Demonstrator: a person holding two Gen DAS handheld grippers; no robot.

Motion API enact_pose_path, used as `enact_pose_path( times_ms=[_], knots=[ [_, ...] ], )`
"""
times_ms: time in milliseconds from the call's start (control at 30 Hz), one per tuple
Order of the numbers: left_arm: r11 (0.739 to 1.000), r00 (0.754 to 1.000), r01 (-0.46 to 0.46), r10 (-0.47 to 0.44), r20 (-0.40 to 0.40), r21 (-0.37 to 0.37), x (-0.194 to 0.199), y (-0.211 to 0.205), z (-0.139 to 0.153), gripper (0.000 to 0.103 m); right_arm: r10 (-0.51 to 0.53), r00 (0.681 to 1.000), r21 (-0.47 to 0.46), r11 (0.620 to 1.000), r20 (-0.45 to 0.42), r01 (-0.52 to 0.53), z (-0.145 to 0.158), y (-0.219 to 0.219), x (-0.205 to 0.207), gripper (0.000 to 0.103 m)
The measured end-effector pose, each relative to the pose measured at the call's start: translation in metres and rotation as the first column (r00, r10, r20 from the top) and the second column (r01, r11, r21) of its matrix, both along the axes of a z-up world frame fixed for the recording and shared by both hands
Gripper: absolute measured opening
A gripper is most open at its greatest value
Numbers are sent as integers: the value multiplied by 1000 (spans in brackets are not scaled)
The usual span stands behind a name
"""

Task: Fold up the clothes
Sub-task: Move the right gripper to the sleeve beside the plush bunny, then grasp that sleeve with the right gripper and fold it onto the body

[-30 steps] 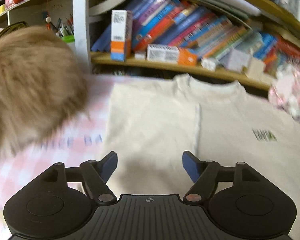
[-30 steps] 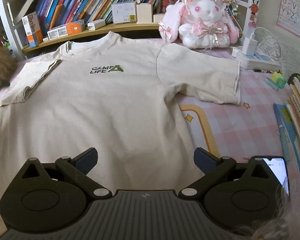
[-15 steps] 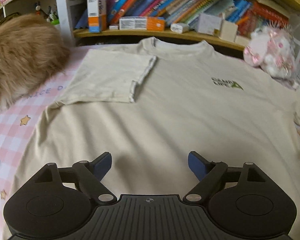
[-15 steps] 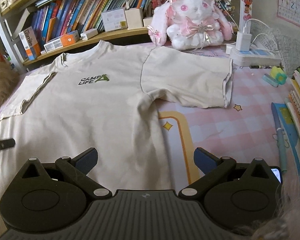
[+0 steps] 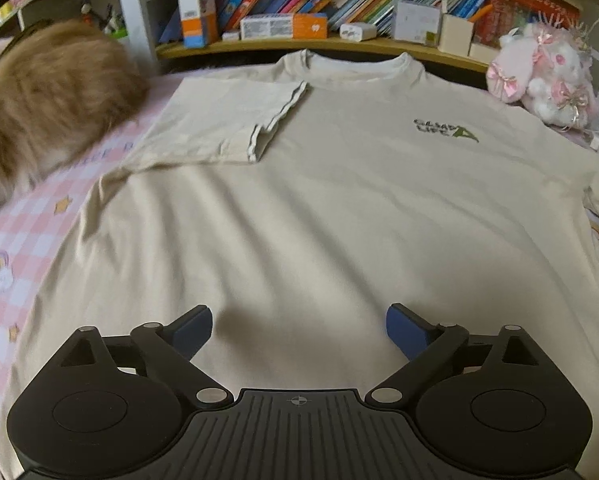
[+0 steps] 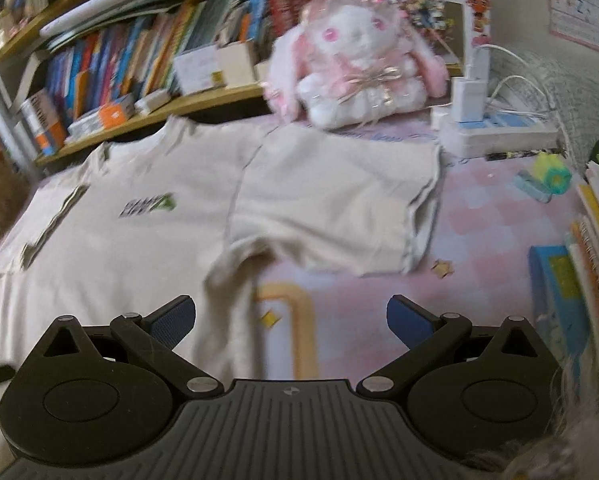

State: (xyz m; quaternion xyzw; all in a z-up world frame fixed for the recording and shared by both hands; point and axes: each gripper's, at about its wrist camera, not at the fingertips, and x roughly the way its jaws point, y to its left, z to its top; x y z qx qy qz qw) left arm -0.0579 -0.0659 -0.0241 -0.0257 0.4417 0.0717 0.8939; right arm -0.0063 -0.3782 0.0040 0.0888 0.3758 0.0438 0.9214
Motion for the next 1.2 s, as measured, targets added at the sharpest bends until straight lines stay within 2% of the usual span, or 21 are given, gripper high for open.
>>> enact_pose_path(
  times_ms=[233, 333, 467, 667, 767, 933, 1033, 1133, 1200],
  knots=[
    [999, 999, -34, 34, -25, -3, -7, -2, -4, 98, -52, 999, 119, 992, 4, 51, 0, -40, 28, 103],
    [999, 999, -42, 42, -26, -2, -8, -3, -4, 99, -88, 996, 157, 984, 24, 83, 2, -54, 42, 97],
    [999, 998, -49, 49, -31, -1, -9, -3, -4, 99, -135, 990, 159, 979, 31, 128, 2, -70, 61, 73],
    [999, 998, -55, 55, -41, 1, -12, -2, -3, 100, -193, 981, 156, 969, 6, 190, -10, -96, 83, 50],
    [998, 997, -58, 58, -45, 3, -12, -2, -3, 100, -207, 978, 140, 968, -25, 209, -18, -99, 91, 43],
    [998, 997, -68, 68, -48, 6, -11, -2, -3, 102, -202, 979, 86, 976, -13, 202, -21, -95, 95, 34],
    [998, 996, -70, 70, -51, 7, -10, -3, -4, 103, -181, 983, 108, 978, -12, 181, -24, -96, 98, 10],
    [998, 997, -64, 65, -51, 9, -9, -4, -4, 103, -190, 981, 165, 968, -27, 191, -23, -103, 100, 7],
    [998, 997, -59, 59, -50, 6, -9, -4, -4, 103, -185, 983, 185, 966, -1, 182, -15, -101, 98, 7]
  ],
)
